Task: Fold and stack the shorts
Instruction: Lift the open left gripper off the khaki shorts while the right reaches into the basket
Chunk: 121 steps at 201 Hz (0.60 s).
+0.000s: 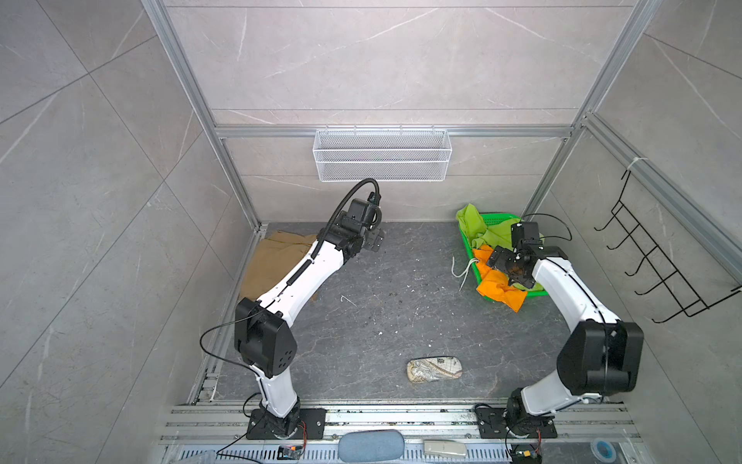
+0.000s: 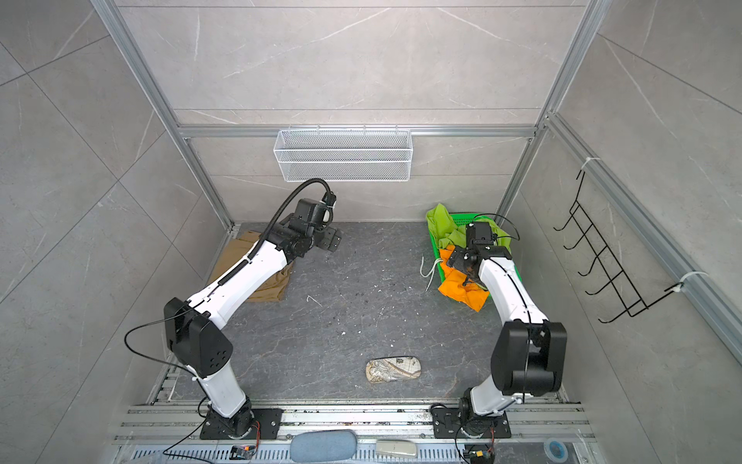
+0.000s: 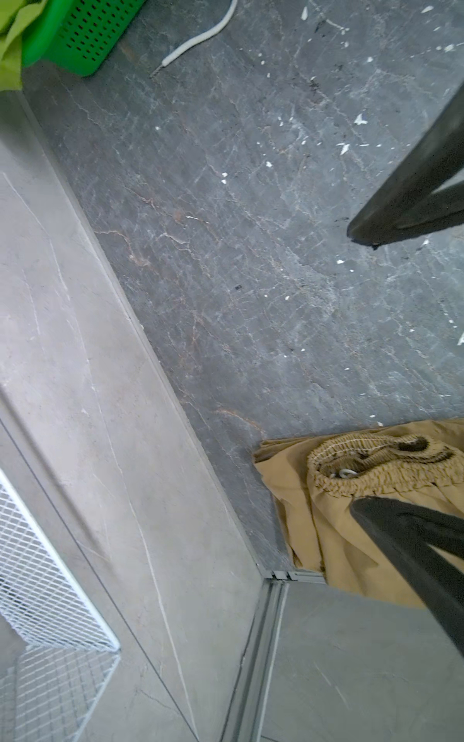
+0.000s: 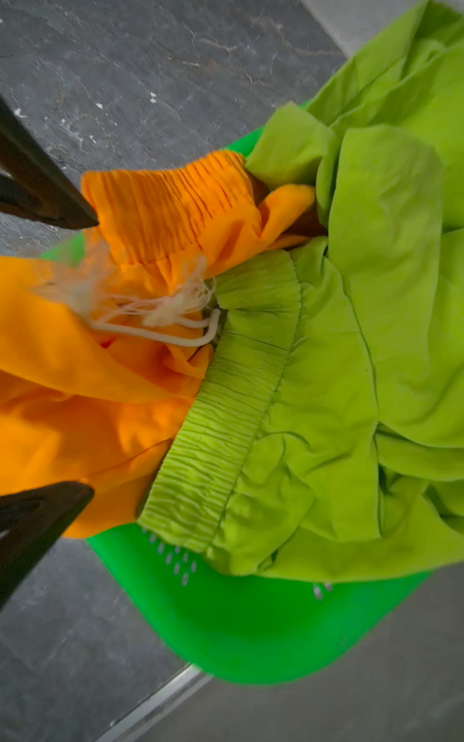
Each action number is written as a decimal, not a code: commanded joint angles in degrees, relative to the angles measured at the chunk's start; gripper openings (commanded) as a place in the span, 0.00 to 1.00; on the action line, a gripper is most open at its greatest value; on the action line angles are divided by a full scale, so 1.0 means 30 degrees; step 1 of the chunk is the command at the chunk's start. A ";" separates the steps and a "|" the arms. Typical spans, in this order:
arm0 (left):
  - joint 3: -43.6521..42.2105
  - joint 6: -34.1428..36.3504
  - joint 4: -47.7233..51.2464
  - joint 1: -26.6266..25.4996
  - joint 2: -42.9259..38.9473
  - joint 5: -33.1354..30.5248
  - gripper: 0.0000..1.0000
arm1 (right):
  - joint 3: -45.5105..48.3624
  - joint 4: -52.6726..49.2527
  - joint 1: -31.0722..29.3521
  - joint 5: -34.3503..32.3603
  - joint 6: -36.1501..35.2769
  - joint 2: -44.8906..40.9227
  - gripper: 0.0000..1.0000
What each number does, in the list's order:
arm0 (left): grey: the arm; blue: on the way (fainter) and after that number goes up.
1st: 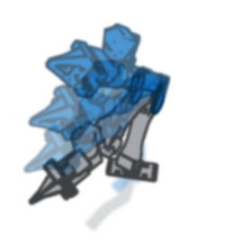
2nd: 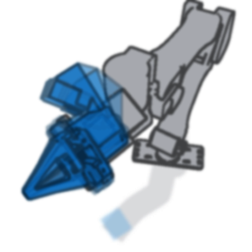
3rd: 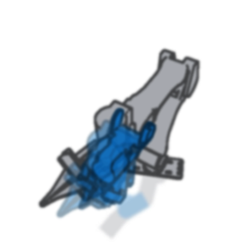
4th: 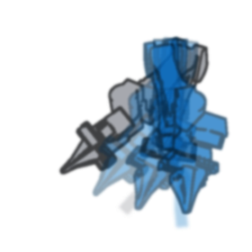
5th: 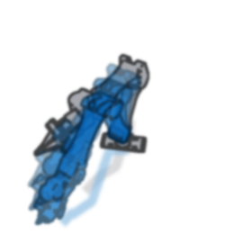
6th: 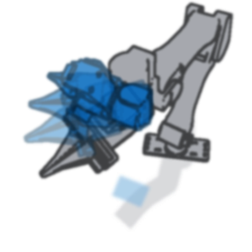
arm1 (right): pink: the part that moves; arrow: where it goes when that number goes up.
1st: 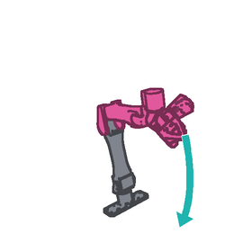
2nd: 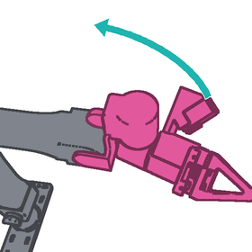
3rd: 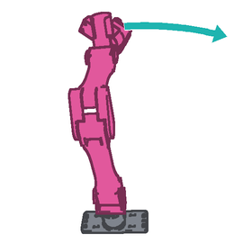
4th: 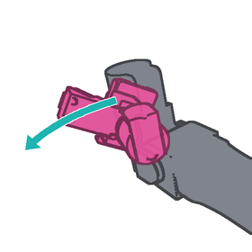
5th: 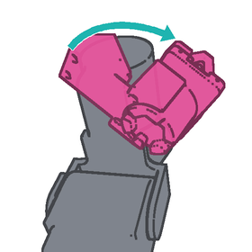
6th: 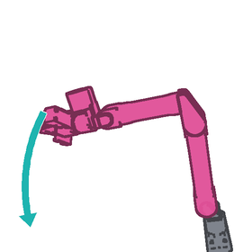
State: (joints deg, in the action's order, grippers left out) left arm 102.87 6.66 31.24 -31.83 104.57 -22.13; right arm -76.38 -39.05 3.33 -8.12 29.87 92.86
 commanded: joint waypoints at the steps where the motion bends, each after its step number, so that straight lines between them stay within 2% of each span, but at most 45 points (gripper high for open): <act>1: 0.1686 0.0566 -0.0752 -0.0165 0.1194 0.0339 1.00 | -0.1176 0.1880 0.0804 0.2351 0.0419 0.1041 0.99; 37: 0.3604 0.1507 -0.1423 -0.0273 0.3103 0.1305 1.00 | -0.2578 0.4072 0.2167 0.5370 0.1128 0.3043 0.99; 69: 0.5904 0.1742 -0.1027 -0.0709 0.5092 0.2561 1.00 | -0.4747 0.4515 0.2391 0.5808 0.1413 0.5374 0.99; 121: 0.8155 0.2820 -0.1040 -0.2554 0.7506 0.1826 1.00 | -0.6959 0.4461 0.2455 0.5433 0.1875 0.8296 0.99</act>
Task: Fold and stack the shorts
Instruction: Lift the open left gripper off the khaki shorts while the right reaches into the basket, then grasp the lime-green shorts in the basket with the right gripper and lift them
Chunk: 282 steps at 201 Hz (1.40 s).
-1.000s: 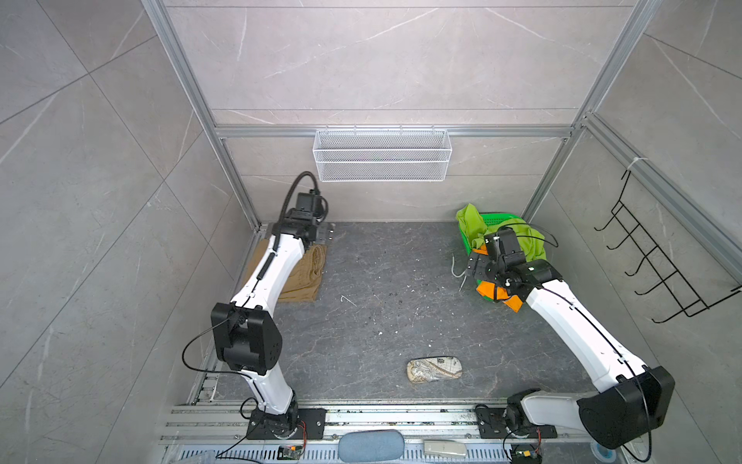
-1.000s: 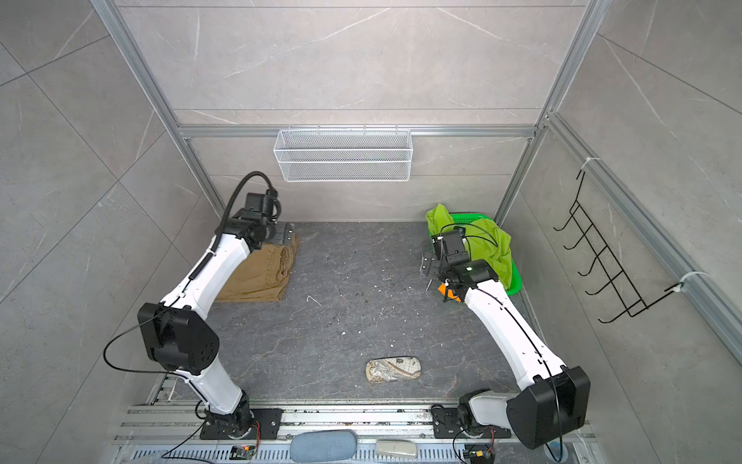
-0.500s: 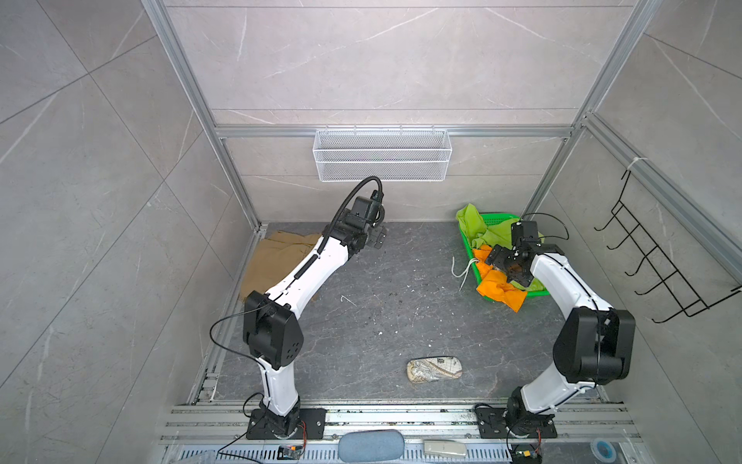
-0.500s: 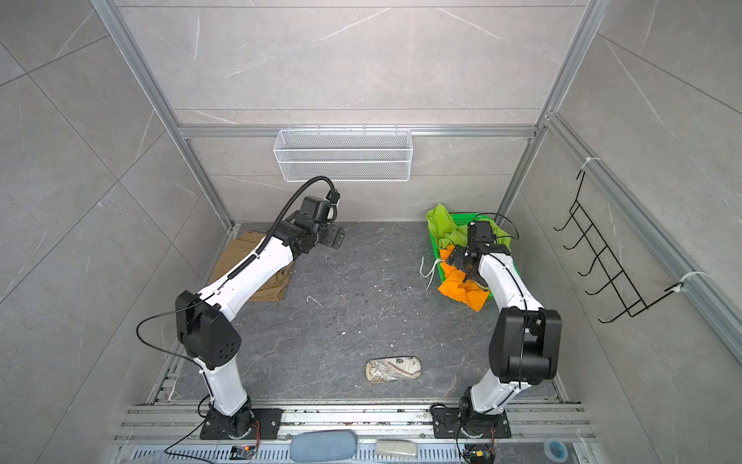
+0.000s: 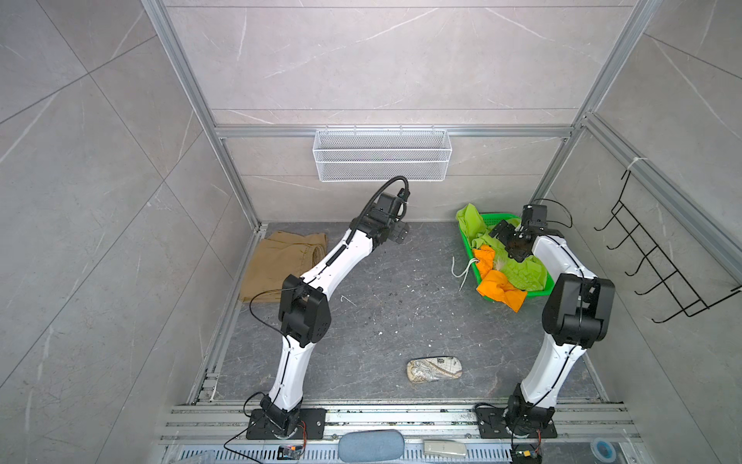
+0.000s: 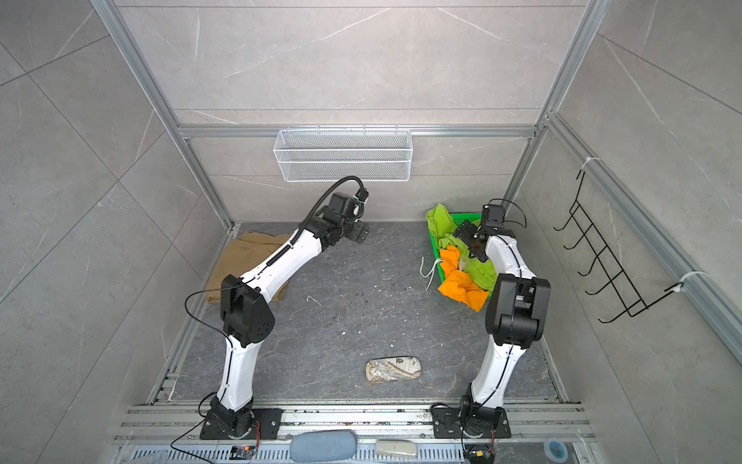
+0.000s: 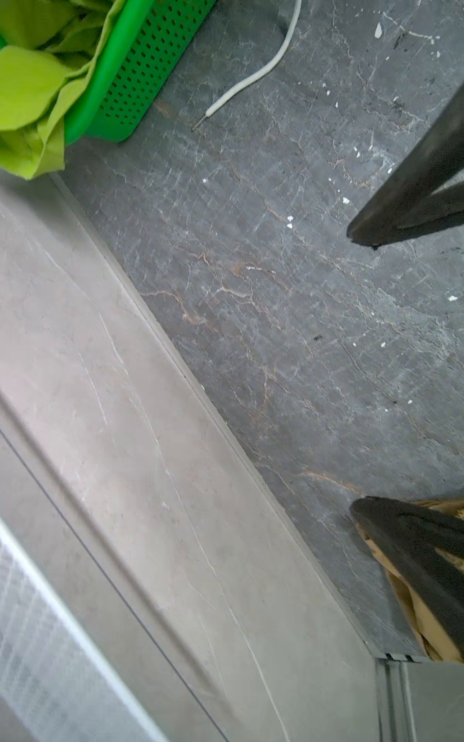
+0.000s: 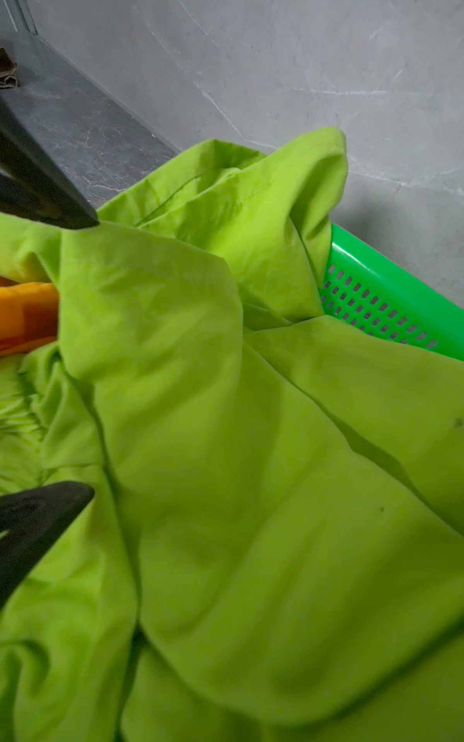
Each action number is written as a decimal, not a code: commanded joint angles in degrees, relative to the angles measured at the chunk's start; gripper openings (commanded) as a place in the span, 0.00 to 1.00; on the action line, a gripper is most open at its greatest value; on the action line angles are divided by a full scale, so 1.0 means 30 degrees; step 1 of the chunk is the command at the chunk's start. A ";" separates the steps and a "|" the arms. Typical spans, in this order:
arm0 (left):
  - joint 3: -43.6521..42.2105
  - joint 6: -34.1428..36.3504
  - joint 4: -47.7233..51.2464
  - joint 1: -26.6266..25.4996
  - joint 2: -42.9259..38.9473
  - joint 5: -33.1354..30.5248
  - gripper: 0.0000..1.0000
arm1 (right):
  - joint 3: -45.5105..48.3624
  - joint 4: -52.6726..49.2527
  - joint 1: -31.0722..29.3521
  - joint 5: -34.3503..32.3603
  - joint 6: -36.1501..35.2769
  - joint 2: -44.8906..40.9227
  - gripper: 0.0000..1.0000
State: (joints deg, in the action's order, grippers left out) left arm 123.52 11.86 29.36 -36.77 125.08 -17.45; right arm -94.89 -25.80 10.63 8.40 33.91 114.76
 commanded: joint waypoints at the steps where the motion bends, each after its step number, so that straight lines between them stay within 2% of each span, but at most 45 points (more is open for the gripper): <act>1: 0.1302 0.1101 -0.0413 -0.0916 0.0701 0.0274 1.00 | -0.0809 0.0061 0.0026 -0.0091 0.0530 0.1029 0.99; 9: 0.1471 0.1251 -0.0437 -0.1240 0.0852 0.0255 1.00 | -0.0953 0.0166 0.0045 -0.0077 0.0616 0.1329 0.99; 31: 0.1591 0.1748 -0.0603 -0.1987 0.1102 0.0101 1.00 | -0.1235 0.0410 0.0226 0.0024 0.0780 0.2031 0.86; 42: 0.1559 0.1861 -0.0578 -0.2266 0.1195 -0.0083 1.00 | -0.1297 0.0556 0.0331 0.0275 0.0868 0.2258 0.73; 69: 0.1595 0.1148 -0.0127 -0.2508 0.1185 -0.0219 1.00 | -0.1119 0.1072 0.0611 0.0794 0.1113 0.2058 0.30; 101: 0.1570 0.0078 0.0626 -0.2519 0.0944 0.0117 1.00 | -0.0463 0.1436 0.0767 0.0758 0.1314 0.0729 0.00; 176: 0.1010 -0.1874 0.2009 -0.2422 -0.0606 0.0703 1.00 | -0.0579 0.0769 0.0903 0.0658 0.1287 -0.3838 0.00; 205: 0.0843 -0.3623 0.2878 -0.1754 -0.1480 0.1966 1.00 | -0.1099 0.0978 0.0905 0.0611 0.1285 -0.5846 0.00; 247: -0.1544 -0.5463 0.2338 -0.0469 -0.3912 0.3548 1.00 | -0.4177 0.1258 0.0871 0.1183 0.1071 -0.7989 0.00; 282: -0.3293 -0.6194 0.2095 -0.0018 -0.5420 0.4313 1.00 | -0.7992 -0.1182 0.0894 0.0782 0.0731 -0.6760 0.00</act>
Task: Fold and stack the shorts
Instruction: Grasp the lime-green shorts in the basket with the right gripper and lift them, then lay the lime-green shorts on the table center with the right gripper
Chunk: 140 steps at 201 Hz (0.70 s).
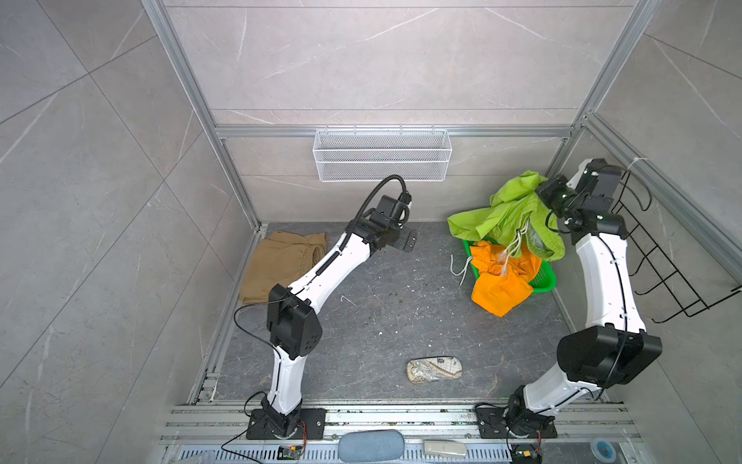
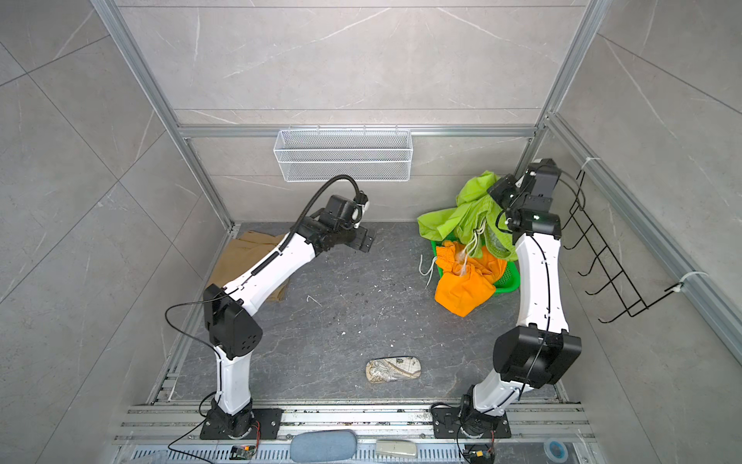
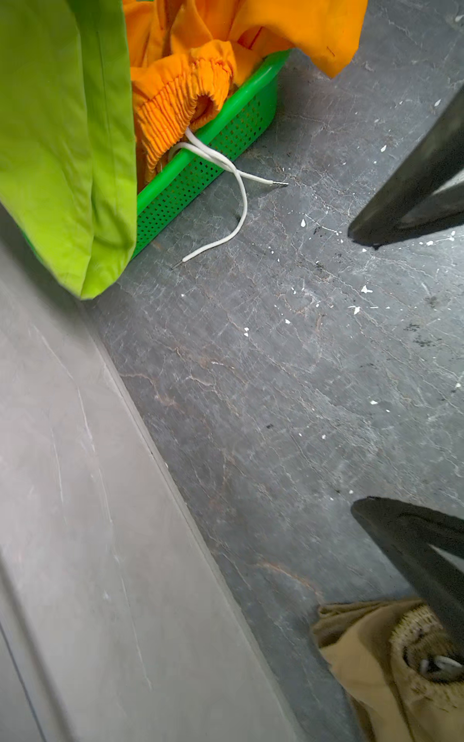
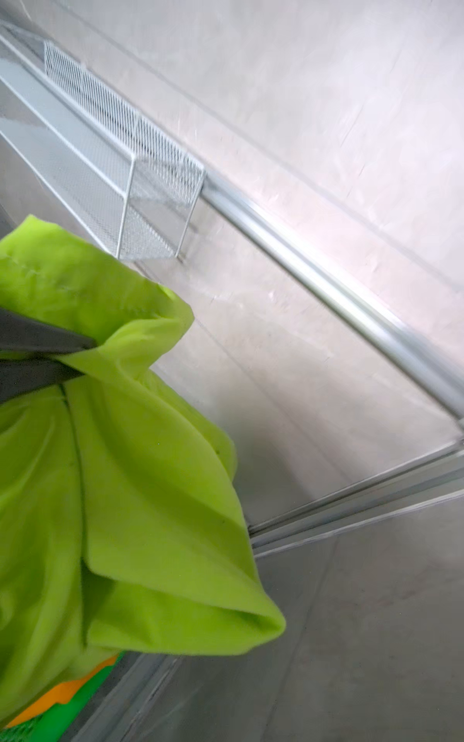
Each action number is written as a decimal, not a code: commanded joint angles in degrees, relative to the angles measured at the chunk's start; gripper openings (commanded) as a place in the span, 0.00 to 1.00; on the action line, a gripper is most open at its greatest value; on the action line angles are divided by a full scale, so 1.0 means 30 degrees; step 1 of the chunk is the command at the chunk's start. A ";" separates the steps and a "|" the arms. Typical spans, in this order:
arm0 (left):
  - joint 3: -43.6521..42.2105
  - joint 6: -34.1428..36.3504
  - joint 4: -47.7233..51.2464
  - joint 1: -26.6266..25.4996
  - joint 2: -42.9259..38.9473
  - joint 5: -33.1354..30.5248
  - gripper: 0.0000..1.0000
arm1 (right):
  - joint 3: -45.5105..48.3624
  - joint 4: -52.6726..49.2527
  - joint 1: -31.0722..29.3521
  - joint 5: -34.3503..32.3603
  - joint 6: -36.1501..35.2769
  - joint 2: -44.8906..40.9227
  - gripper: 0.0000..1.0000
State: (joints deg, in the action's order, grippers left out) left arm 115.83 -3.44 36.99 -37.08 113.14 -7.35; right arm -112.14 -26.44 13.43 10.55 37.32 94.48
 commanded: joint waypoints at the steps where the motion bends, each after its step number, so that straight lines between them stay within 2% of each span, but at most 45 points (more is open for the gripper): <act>1: -0.0773 -0.1101 -0.0442 0.0084 -0.1472 0.0952 1.00 | -0.2281 -0.0987 -0.0046 0.0093 -0.0358 0.0031 0.00; 29: -0.2213 -0.1921 -0.0728 0.0509 -0.2437 0.1519 1.00 | -0.3253 -0.0257 -0.0536 0.2272 0.1098 0.0435 0.00; 65: -0.4636 -0.4356 -0.1854 0.2767 -0.4473 0.3588 1.00 | -0.5046 -0.1534 -0.4840 0.2345 0.0224 0.0863 0.00; 104: -0.8517 -0.6723 -0.3702 0.6075 -0.7472 0.5807 1.00 | -0.1437 0.0277 -1.0233 0.2130 0.0182 0.0665 0.00; 117: -0.9840 -0.7368 -0.4162 0.7039 -0.8280 0.6395 1.00 | 0.0186 0.0778 -1.1003 0.1794 0.0306 0.0962 0.00; 140: -1.1312 -0.7675 -0.4136 0.7925 -0.9119 0.6983 1.00 | 0.3680 0.1477 -1.1066 0.1011 0.0909 0.1332 0.00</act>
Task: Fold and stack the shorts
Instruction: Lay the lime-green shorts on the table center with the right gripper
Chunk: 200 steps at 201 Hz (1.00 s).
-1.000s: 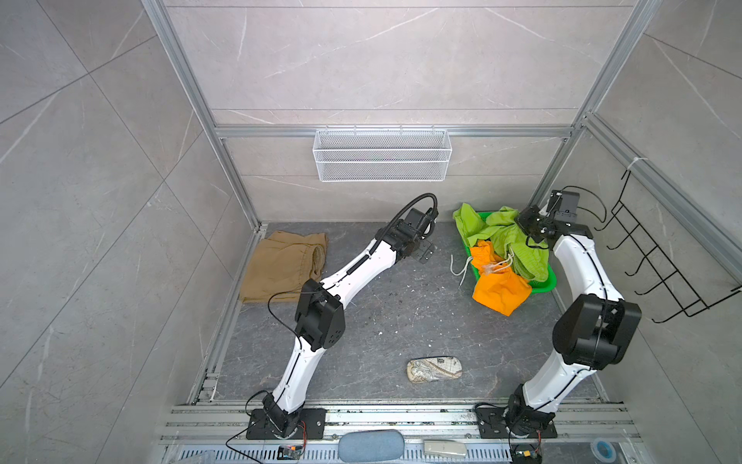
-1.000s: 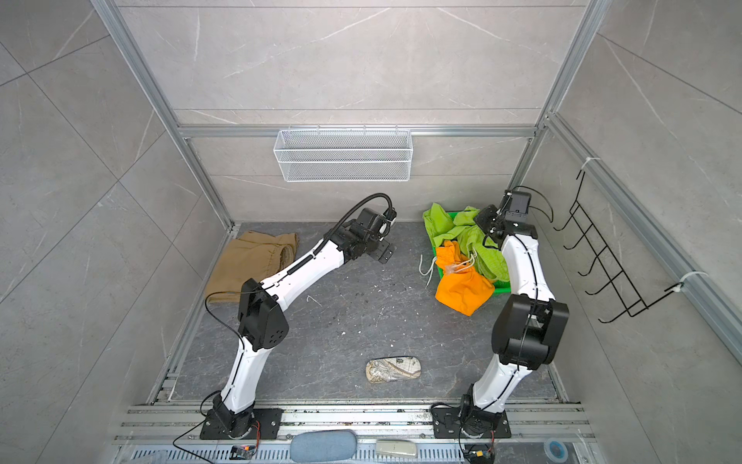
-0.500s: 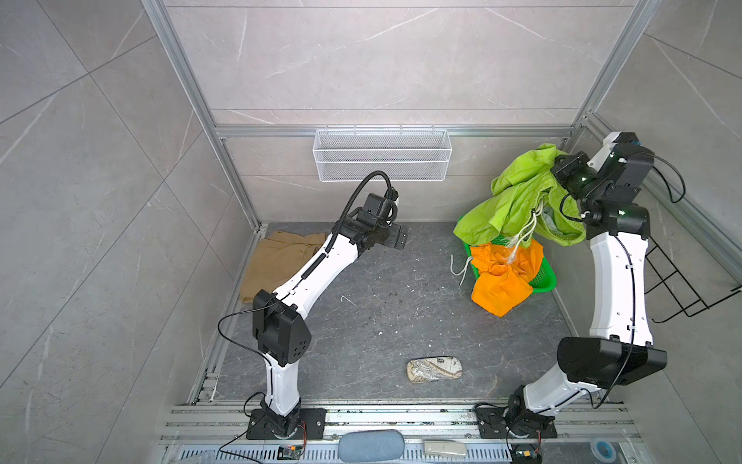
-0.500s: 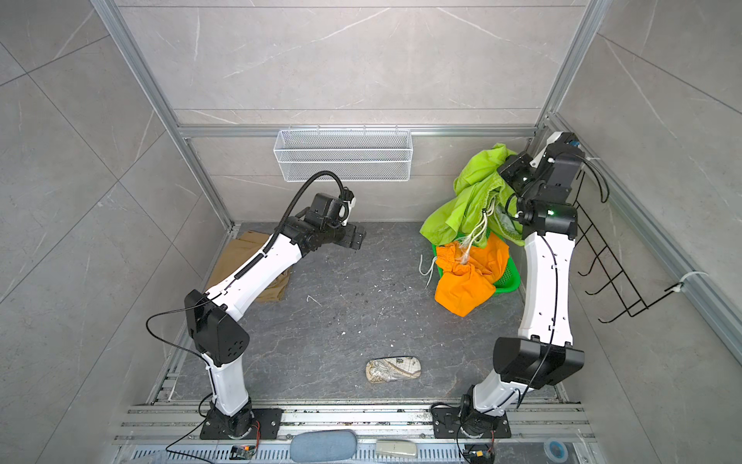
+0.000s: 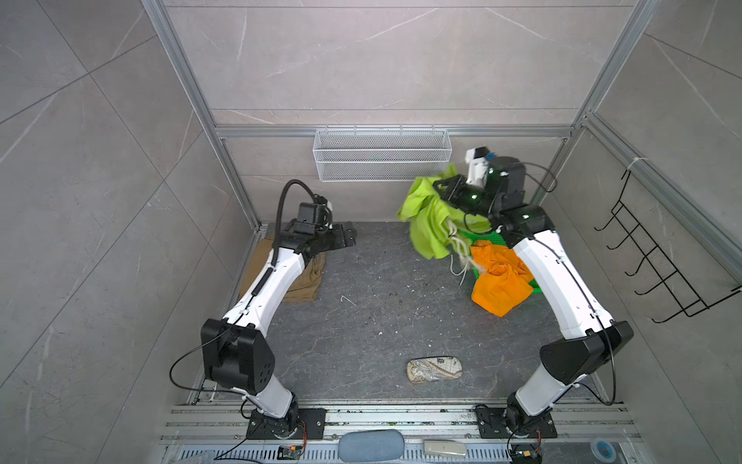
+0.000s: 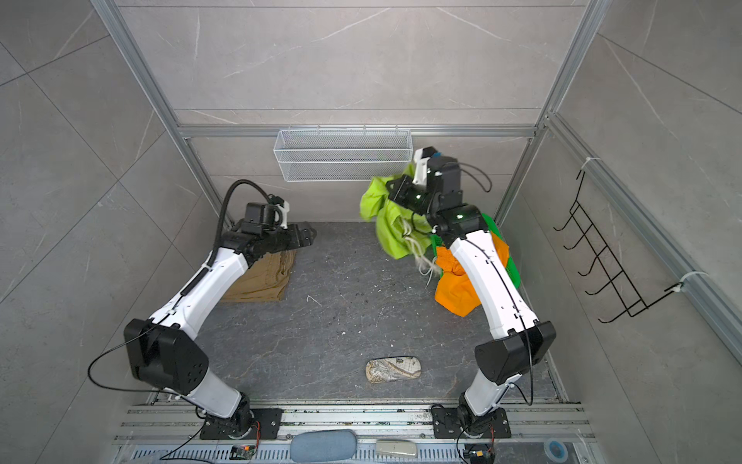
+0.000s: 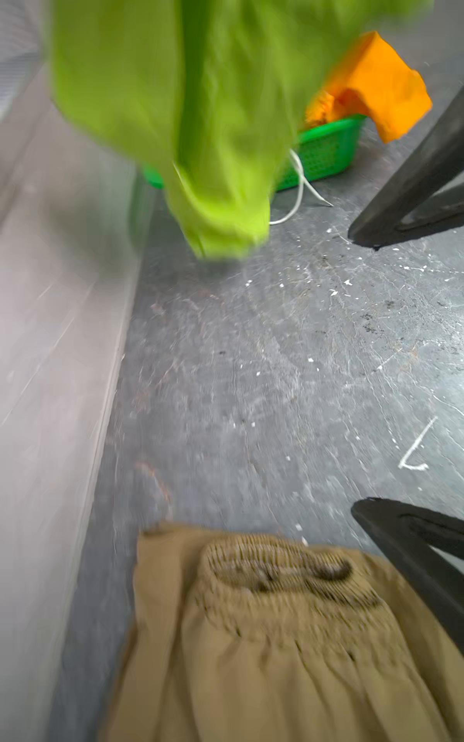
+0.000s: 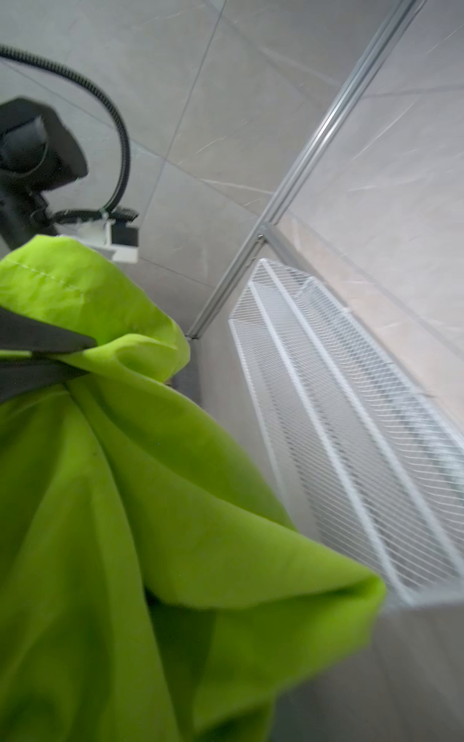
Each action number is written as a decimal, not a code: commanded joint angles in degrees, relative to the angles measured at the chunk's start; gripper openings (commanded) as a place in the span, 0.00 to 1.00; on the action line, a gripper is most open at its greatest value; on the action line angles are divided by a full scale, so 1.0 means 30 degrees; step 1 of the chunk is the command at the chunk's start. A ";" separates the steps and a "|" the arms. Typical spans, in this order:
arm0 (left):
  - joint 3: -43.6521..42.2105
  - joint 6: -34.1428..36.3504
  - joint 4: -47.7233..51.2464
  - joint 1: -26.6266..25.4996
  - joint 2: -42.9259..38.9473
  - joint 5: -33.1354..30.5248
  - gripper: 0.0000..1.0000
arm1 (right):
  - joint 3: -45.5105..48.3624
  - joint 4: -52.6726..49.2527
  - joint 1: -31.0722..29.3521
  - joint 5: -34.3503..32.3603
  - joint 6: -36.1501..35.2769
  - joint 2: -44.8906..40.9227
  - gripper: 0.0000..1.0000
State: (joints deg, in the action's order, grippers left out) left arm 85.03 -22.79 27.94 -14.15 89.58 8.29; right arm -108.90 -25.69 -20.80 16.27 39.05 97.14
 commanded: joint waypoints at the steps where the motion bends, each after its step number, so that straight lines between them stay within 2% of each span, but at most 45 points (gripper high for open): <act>1: -0.1102 -0.1240 -0.1116 0.0288 -0.1280 0.1771 1.00 | 0.2737 0.1235 0.0342 -0.0949 0.0295 0.0466 0.00; 18: -0.1930 -0.1162 -0.1024 0.0336 -0.1580 0.1862 1.00 | 0.4320 0.0547 0.0388 -0.1733 -0.0321 0.1212 0.13; 57: -0.3351 -0.1616 -0.1347 0.0331 -0.1291 0.2762 1.00 | 0.7552 -0.0174 0.0444 -0.0827 -0.2032 0.0984 0.60; 73: -0.3830 -0.1917 -0.1575 0.0319 -0.0969 0.3140 1.00 | 0.9039 -0.0470 0.0405 -0.0496 -0.2537 0.0538 0.74; 87: -0.4193 -0.2155 -0.1760 0.0308 -0.0744 0.3334 1.00 | 1.0751 0.0064 0.0304 0.0179 -0.2509 0.0209 0.80; 137: -0.5510 -0.3281 -0.2635 -0.0082 -0.0374 0.3974 1.00 | 1.5826 0.4169 -0.1939 0.1692 -0.0187 0.0264 0.82; 161: -0.5982 -0.3708 -0.2938 -0.0273 -0.0302 0.4170 1.00 | 1.6776 0.6856 -0.3103 0.2713 0.1168 0.1180 0.80; 178: -0.6080 -0.3916 -0.3013 -0.0487 -0.0205 0.4244 1.00 | 1.6818 0.8008 -0.3522 0.2894 0.1715 0.1881 0.76; 200: -0.6116 -0.4041 -0.3015 -0.0790 -0.0182 0.4237 1.00 | 1.6705 0.8723 -0.3504 0.2723 0.2149 0.2598 0.60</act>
State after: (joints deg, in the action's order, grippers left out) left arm 66.61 -33.52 21.06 -15.59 88.64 19.42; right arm -58.92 -5.78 -31.48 23.70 42.30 102.50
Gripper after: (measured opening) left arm 0.996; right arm 0.664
